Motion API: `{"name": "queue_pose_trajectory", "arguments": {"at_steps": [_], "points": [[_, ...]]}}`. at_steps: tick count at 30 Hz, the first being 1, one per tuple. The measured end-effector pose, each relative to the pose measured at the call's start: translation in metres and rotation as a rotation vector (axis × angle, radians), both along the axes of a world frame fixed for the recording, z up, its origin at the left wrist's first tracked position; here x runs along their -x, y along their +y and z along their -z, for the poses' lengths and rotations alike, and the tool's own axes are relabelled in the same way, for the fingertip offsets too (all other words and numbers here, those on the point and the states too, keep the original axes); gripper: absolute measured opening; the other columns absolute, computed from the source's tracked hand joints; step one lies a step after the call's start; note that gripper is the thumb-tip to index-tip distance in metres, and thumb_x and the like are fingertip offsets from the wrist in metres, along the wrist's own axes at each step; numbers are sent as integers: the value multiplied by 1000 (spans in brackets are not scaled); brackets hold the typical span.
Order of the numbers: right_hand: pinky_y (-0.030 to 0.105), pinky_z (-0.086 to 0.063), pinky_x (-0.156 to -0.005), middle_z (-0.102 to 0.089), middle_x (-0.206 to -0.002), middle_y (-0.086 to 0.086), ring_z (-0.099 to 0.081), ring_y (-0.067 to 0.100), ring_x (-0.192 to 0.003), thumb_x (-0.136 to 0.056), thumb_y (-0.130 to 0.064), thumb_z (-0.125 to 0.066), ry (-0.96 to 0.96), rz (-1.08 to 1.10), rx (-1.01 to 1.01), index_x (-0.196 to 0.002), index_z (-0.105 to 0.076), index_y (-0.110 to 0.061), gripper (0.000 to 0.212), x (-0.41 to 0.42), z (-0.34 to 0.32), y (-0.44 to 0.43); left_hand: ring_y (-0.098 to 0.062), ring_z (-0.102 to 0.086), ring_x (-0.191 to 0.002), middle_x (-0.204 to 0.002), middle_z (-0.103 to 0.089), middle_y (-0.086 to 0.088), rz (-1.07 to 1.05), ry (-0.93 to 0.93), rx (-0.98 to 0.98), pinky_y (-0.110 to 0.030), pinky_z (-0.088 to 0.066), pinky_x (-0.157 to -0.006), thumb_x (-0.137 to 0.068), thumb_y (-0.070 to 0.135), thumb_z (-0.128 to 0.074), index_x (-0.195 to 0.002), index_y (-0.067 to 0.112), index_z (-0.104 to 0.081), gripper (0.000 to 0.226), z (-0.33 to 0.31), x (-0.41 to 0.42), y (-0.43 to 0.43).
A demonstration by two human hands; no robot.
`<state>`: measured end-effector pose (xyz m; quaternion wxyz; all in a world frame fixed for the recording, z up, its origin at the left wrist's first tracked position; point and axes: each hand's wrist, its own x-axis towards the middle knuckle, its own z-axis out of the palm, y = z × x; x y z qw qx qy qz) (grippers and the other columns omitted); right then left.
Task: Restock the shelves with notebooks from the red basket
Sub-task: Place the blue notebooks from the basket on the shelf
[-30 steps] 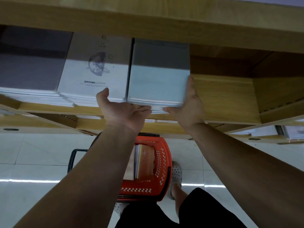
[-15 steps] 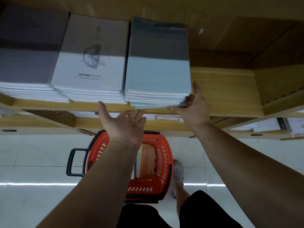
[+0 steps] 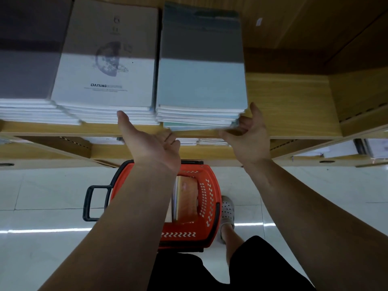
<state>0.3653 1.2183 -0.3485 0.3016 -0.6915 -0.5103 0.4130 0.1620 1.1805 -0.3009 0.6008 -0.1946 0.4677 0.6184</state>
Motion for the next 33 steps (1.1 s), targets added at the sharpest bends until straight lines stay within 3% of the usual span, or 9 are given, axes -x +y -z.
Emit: {"name": "queue_pose_trajectory", "arguments": {"at_steps": [3,6,8,13,18,23,27,30,33], "points": [[22,-47,-102,-68,-135,-3,-60,5,-120,-78,-22,-92,33,33,13,-166,-22,-19,112,0,3,-3,-34,-21,-147,-163,-27,-28,-60,-73,-114,-42,-32,-116,-80,81,-57,-163,9,4,126,0,-4,-6],[31,-49,-110,-70,-133,2,-63,11,-124,-79,-18,-91,96,80,15,-166,-23,-18,110,4,2,-3,-29,-49,-134,-147,-45,-23,-152,-72,-162,-41,-33,-115,-89,76,-51,-161,5,4,115,-2,-17,-11],[38,-51,-112,-72,-129,2,-65,14,-123,-77,-15,-90,162,107,15,-166,-24,-17,110,9,3,-5,-33,-42,-142,-153,-38,-24,-172,-84,-206,-42,-33,-118,-89,75,-50,-160,0,1,116,-1,-19,-10],[43,-58,-102,-77,-117,-3,-72,12,-111,-64,-32,-90,225,179,-10,-145,-56,-24,88,30,3,-9,-32,-42,-94,-103,-43,-17,-132,-67,-273,-39,-35,-89,-82,71,-64,-159,-3,-12,119,6,-5,-3],[37,-60,-100,-78,-112,-6,-73,6,-104,-77,-23,-92,227,63,32,-138,-60,-24,69,18,-16,-9,-28,-59,-117,-128,-59,-14,-82,19,-236,-39,-40,-115,-89,71,-56,-155,-2,-30,103,20,-4,-13],[50,-41,-116,-66,-140,-3,-59,22,-131,-86,-70,-66,418,166,162,-154,-46,-35,79,6,-47,14,-23,-63,-116,-125,-63,-9,54,109,-162,-42,-41,-117,-101,57,-50,-157,2,-30,81,19,1,-15],[45,-54,-104,-72,-118,-1,-68,21,-112,-105,-36,-59,551,179,176,-135,-63,-27,32,25,-59,44,-16,-54,-91,-96,-56,1,169,170,-116,-30,-44,-91,-103,43,-57,-159,7,-32,71,20,0,-6],[47,-56,-104,-72,-124,0,-69,24,-115,-107,-23,-56,580,67,164,-130,-62,-32,26,29,-57,53,-27,-69,-114,-123,-71,-13,208,185,-88,-37,-30,-119,-101,33,-63,-157,7,-32,69,13,-2,-3],[50,-55,-106,-73,-128,0,-69,25,-120,-106,-19,-57,609,4,188,-125,-65,-37,27,23,-56,59,-32,-30,-145,-158,-31,-18,161,207,-26,-37,-30,-117,-98,32,-70,-149,10,-50,59,4,-7,6]]}}
